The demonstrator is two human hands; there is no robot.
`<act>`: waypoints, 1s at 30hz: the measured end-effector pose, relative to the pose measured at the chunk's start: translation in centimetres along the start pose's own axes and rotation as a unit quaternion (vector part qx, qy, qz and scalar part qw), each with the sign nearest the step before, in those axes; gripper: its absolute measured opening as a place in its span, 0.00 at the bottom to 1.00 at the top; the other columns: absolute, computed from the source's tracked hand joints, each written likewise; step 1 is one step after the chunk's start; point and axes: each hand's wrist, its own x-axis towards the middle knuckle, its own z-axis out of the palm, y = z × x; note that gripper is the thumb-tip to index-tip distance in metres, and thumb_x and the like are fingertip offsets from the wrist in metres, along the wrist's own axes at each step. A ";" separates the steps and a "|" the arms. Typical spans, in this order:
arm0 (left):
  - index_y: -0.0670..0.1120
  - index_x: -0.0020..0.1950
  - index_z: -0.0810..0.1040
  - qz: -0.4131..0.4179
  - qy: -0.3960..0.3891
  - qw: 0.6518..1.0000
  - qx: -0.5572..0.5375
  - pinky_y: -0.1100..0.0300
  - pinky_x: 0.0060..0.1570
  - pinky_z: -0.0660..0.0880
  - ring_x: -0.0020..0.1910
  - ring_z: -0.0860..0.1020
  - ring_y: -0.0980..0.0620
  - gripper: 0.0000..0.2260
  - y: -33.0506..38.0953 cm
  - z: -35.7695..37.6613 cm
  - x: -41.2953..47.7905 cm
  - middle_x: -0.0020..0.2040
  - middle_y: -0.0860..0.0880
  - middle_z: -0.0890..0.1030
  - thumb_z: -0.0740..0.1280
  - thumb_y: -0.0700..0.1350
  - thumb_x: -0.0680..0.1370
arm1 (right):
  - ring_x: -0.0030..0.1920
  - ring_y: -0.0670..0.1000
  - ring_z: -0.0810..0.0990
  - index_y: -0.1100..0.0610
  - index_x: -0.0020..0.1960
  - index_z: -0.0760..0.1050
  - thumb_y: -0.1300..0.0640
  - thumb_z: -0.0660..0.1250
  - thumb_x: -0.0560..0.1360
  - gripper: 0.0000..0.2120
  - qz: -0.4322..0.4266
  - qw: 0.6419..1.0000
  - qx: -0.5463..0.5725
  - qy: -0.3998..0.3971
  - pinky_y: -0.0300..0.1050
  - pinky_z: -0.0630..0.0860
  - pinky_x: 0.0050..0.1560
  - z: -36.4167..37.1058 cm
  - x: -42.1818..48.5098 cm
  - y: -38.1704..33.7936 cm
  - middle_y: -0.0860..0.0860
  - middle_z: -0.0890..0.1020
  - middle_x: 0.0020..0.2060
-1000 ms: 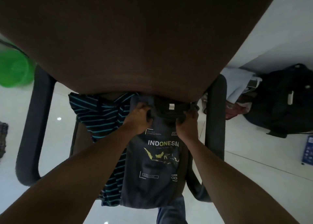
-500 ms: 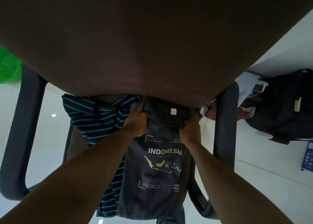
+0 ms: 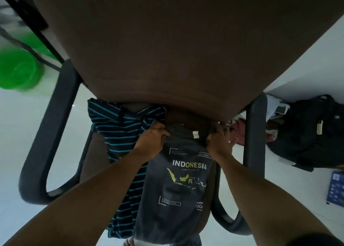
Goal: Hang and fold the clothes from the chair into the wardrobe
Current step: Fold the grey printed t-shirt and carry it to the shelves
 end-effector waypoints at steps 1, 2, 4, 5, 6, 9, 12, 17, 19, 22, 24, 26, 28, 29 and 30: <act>0.48 0.55 0.84 0.003 0.010 1.000 -0.009 0.52 0.60 0.76 0.56 0.80 0.49 0.10 0.0 -0.6 -0.9 0.65 0.50 0.75 0.64 0.40 0.79 | 0.79 0.59 0.50 0.49 0.52 0.80 0.63 0.61 0.78 0.13 -0.019 0.999 -0.032 -0.008 0.76 0.40 0.70 -0.1 -0.5 -0.1 0.53 0.64 0.75; 0.48 0.54 0.84 0.002 0.020 1.000 -0.019 0.53 0.59 0.76 0.55 0.80 0.49 0.10 0.1 -1.3 -1.9 0.64 0.50 0.75 0.64 0.40 0.79 | 0.77 0.58 0.56 0.49 0.55 0.80 0.61 0.60 0.79 0.13 -0.039 0.998 -0.057 -0.001 0.76 0.41 0.71 -0.5 -1.3 -0.4 0.54 0.70 0.72; 0.47 0.54 0.84 -0.003 0.042 0.998 -0.038 0.55 0.57 0.76 0.54 0.80 0.49 0.10 0.2 -3.1 -4.0 0.63 0.50 0.76 0.64 0.39 0.80 | 0.69 0.58 0.70 0.50 0.53 0.81 0.62 0.63 0.78 0.11 -0.083 0.996 -0.031 0.032 0.73 0.52 0.73 -1.1 -3.3 -1.3 0.54 0.78 0.62; 0.47 0.54 0.84 -0.002 0.050 0.998 -0.046 0.56 0.55 0.76 0.52 0.79 0.50 0.10 0.2 -4.2 -5.2 0.62 0.50 0.76 0.63 0.39 0.81 | 0.63 0.57 0.75 0.50 0.50 0.82 0.63 0.65 0.76 0.10 -0.100 0.994 0.011 0.046 0.68 0.60 0.71 -1.7 -4.8 -1.9 0.53 0.79 0.57; 0.47 0.54 0.83 0.001 0.054 0.997 -0.050 0.57 0.53 0.76 0.49 0.79 0.51 0.10 0.3 -5.5 -6.3 0.61 0.50 0.77 0.63 0.40 0.81 | 0.58 0.57 0.78 0.51 0.49 0.81 0.64 0.66 0.76 0.10 -0.116 0.990 0.054 0.059 0.62 0.68 0.67 -2.2 -6.3 -2.4 0.53 0.79 0.55; 0.47 0.52 0.82 0.038 0.065 0.996 -0.045 0.57 0.48 0.75 0.42 0.74 0.54 0.08 0.3 -9.6 -10.0 0.54 0.50 0.76 0.63 0.39 0.82 | 0.44 0.54 0.78 0.50 0.45 0.76 0.69 0.63 0.74 0.14 -0.166 0.970 0.137 0.115 0.50 0.75 0.46 -5.1 -12.1 -3.9 0.52 0.76 0.48; 0.48 0.47 0.81 0.094 0.101 0.989 -0.049 0.54 0.47 0.75 0.43 0.76 0.51 0.09 0.9 -14.2 -14.3 0.51 0.50 0.76 0.64 0.36 0.80 | 0.43 0.51 0.74 0.54 0.44 0.76 0.71 0.62 0.75 0.13 -0.184 0.956 0.153 0.170 0.43 0.67 0.46 -8.8 -19.1 -4.9 0.52 0.76 0.45; 0.53 0.45 0.66 0.148 0.121 0.979 -0.067 0.42 0.39 0.75 0.36 0.74 0.47 0.14 3.8 -23.5 -22.2 0.39 0.50 0.74 0.68 0.37 0.77 | 0.41 0.56 0.80 0.59 0.41 0.82 0.75 0.62 0.74 0.15 -0.183 0.928 0.181 0.268 0.48 0.77 0.47 -15.1 -31.1 -6.1 0.58 0.82 0.44; 0.52 0.47 0.64 0.166 0.133 0.974 -0.078 0.45 0.37 0.74 0.34 0.74 0.48 0.14 5.7 -27.2 -25.1 0.38 0.48 0.75 0.69 0.38 0.77 | 0.42 0.52 0.79 0.59 0.43 0.83 0.74 0.63 0.75 0.14 -0.186 0.920 0.172 0.299 0.45 0.77 0.49 -18.1 -35.6 -6.9 0.55 0.82 0.44; 0.51 0.48 0.65 0.186 0.189 0.959 -0.104 0.52 0.35 0.73 0.34 0.74 0.52 0.14 9.1 -32.9 -29.0 0.39 0.49 0.76 0.69 0.38 0.76 | 0.43 0.49 0.78 0.58 0.42 0.83 0.73 0.63 0.76 0.15 -0.188 0.900 0.163 0.358 0.33 0.72 0.47 -23.0 -42.1 -8.5 0.52 0.82 0.44; 0.51 0.44 0.67 0.222 0.223 0.943 -0.107 0.51 0.37 0.75 0.35 0.75 0.50 0.14 11.3 -36.8 -31.7 0.38 0.49 0.76 0.68 0.35 0.75 | 0.43 0.50 0.78 0.56 0.39 0.83 0.73 0.62 0.74 0.17 -0.196 0.888 0.150 0.387 0.32 0.69 0.44 -26.3 -46.1 -9.5 0.51 0.82 0.43; 0.51 0.38 0.71 0.273 0.264 0.922 -0.076 0.53 0.40 0.75 0.37 0.76 0.50 0.16 13.4 -40.7 -34.5 0.39 0.51 0.76 0.65 0.29 0.71 | 0.42 0.52 0.80 0.51 0.37 0.82 0.73 0.61 0.73 0.20 -0.213 0.878 0.129 0.408 0.40 0.73 0.46 -29.7 -50.0 -10.3 0.50 0.81 0.42; 0.50 0.36 0.77 0.309 0.309 0.899 -0.031 0.57 0.45 0.73 0.40 0.75 0.52 0.17 15.4 -44.5 -37.3 0.43 0.51 0.75 0.64 0.27 0.72 | 0.43 0.53 0.80 0.49 0.39 0.84 0.71 0.62 0.74 0.20 -0.227 0.872 0.094 0.424 0.46 0.77 0.48 -33.1 -53.8 -11.2 0.48 0.79 0.43; 0.49 0.39 0.81 0.320 0.329 0.888 -0.012 0.59 0.47 0.73 0.42 0.75 0.52 0.16 16.4 -46.3 -38.7 0.45 0.51 0.75 0.64 0.28 0.74 | 0.44 0.52 0.80 0.49 0.42 0.85 0.69 0.64 0.75 0.18 -0.238 0.867 0.072 0.432 0.47 0.77 0.49 -34.6 -55.7 -11.7 0.48 0.78 0.44; 0.46 0.42 0.84 0.327 0.349 0.878 0.008 0.60 0.49 0.73 0.44 0.75 0.51 0.13 17.3 -48.1 -40.2 0.47 0.50 0.75 0.65 0.30 0.76 | 0.45 0.51 0.79 0.50 0.45 0.86 0.67 0.65 0.76 0.16 -0.250 0.861 0.050 0.440 0.46 0.77 0.51 -36.1 -57.7 -12.2 0.48 0.77 0.45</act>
